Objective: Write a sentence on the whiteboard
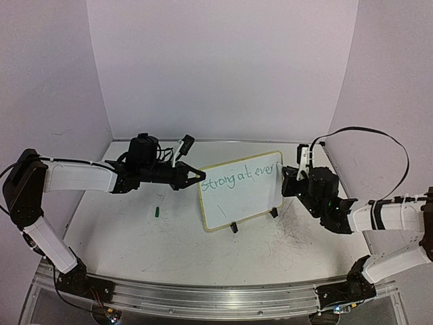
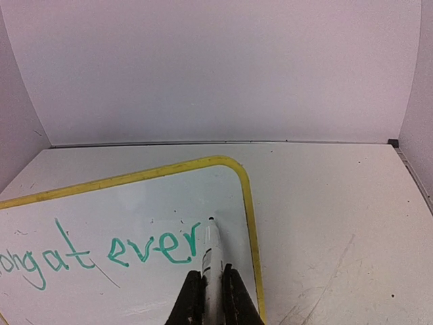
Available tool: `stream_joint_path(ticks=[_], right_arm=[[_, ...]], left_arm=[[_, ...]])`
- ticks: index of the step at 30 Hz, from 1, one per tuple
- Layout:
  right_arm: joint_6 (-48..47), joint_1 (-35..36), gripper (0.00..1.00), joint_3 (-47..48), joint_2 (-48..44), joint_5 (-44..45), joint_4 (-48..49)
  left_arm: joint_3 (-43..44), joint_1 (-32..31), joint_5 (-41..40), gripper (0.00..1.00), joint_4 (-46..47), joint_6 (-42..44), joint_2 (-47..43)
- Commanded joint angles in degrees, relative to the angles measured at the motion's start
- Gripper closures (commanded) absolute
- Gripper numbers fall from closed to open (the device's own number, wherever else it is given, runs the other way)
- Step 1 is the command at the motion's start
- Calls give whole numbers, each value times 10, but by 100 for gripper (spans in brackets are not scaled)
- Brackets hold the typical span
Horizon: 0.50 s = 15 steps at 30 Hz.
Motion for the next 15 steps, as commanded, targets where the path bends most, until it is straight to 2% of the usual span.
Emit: stream_joint_path(ticks=[1, 15], right_arm=[[-4, -3, 100, 17, 16, -20, 17], [-10, -3, 100, 27, 42, -12, 30]], left_arm=[[14, 0, -13, 100, 18, 21, -25], [13, 0, -14, 100, 18, 22, -26]])
